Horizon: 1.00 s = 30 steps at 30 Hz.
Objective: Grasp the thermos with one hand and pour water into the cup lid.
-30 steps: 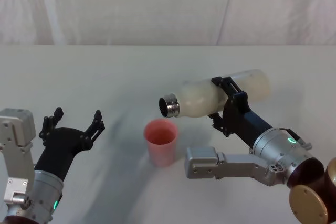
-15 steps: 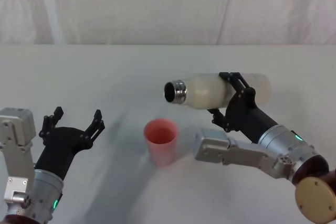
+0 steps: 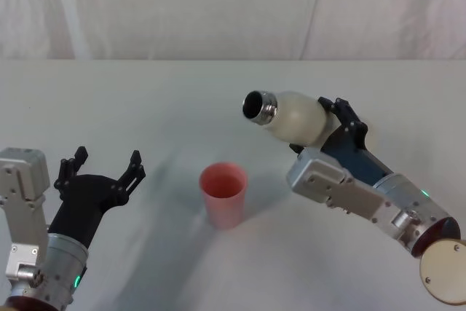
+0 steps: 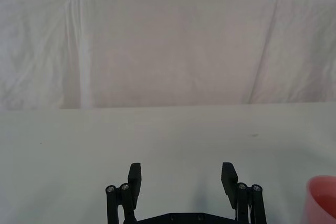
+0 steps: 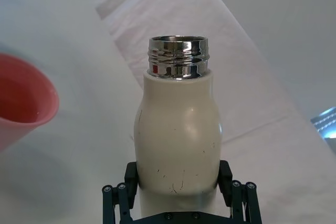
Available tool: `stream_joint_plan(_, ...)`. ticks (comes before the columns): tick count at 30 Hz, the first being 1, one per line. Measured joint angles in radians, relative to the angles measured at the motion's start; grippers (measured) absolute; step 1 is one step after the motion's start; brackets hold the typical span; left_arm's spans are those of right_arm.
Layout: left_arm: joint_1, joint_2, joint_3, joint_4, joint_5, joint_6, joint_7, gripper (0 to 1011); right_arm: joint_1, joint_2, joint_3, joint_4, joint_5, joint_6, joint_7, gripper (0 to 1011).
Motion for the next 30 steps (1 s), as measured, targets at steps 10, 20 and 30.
stream_joint_plan(10,0.000,0.000,0.000,0.000,0.000,0.000,0.000,1001,-0.032,-0.030,0.057,-0.005,0.122,-0.023,0.000,946)
stream_joint_plan(20,0.000,0.000,0.000,0.000,0.000,0.000,0.000,1001,-0.058,-0.067,0.123,-0.013,0.309,-0.052,0.036,946)
stream_joint_plan(30,0.000,0.000,0.000,0.000,0.000,0.000,0.000,1001,-0.066,-0.075,0.161,-0.005,0.481,-0.075,0.093,946)
